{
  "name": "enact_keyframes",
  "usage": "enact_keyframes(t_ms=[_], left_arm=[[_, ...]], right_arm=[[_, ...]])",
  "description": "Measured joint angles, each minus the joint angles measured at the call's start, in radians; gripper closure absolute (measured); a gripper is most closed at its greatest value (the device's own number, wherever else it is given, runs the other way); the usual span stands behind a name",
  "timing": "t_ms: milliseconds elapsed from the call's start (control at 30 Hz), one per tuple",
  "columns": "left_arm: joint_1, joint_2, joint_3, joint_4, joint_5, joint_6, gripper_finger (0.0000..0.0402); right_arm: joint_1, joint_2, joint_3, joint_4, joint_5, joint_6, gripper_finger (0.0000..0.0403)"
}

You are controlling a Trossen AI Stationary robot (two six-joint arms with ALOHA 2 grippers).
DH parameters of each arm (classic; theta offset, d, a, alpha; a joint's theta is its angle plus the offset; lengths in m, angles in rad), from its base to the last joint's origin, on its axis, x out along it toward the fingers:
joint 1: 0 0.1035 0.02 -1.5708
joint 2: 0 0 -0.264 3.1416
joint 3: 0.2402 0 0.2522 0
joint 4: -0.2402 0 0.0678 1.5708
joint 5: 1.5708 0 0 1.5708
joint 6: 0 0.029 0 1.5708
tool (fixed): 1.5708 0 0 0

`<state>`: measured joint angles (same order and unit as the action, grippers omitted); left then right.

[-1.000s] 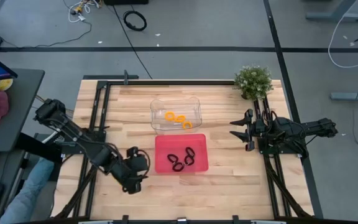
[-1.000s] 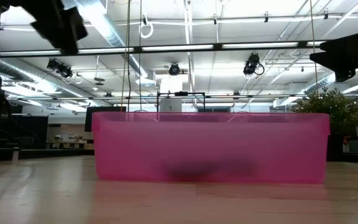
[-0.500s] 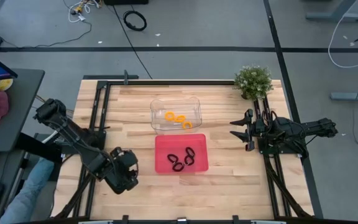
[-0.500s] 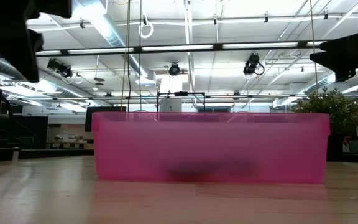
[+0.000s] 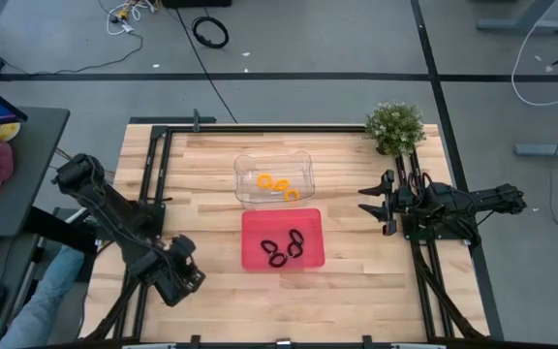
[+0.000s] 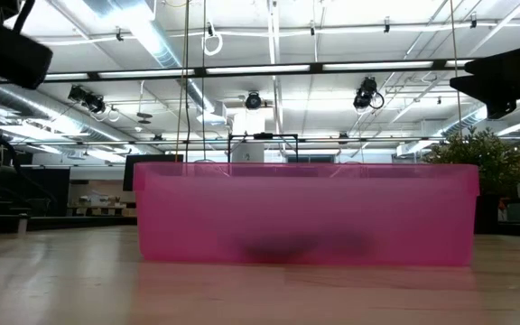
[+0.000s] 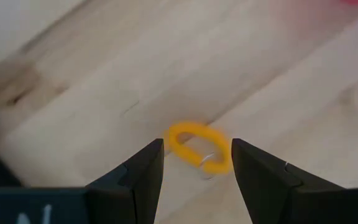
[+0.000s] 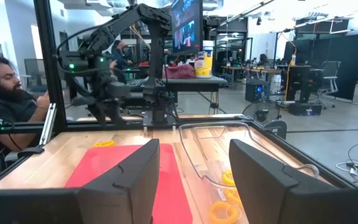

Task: Sort spring keychains
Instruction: Put the yellow spring keychain into the transparent bin

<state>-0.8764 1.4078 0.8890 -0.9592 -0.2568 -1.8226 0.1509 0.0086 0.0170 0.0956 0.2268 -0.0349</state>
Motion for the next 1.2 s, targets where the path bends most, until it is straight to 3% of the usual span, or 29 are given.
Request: enact_keyframes(t_ms=[267,567,1033,1200], left_arm=[[-0.005,0.005,-0.063,0.055,0.052,-0.133,0.0209],[-0.004,0.112,-0.067,0.103,0.130,-0.188,0.0209],[0.016,0.268,-0.060,0.173,0.126,-0.188,0.0210],[0.004,0.271,-0.062,0.179,0.043,-0.199,0.0247]], right_arm=[[0.000,0.000,0.000,0.000,0.000,0.000,0.0204],[0.000,0.000,0.000,0.000,0.000,0.000,0.0204],[0.000,0.000,0.000,0.000,0.000,0.000,0.0204],[0.000,0.000,0.000,0.000,0.000,0.000,0.0204]])
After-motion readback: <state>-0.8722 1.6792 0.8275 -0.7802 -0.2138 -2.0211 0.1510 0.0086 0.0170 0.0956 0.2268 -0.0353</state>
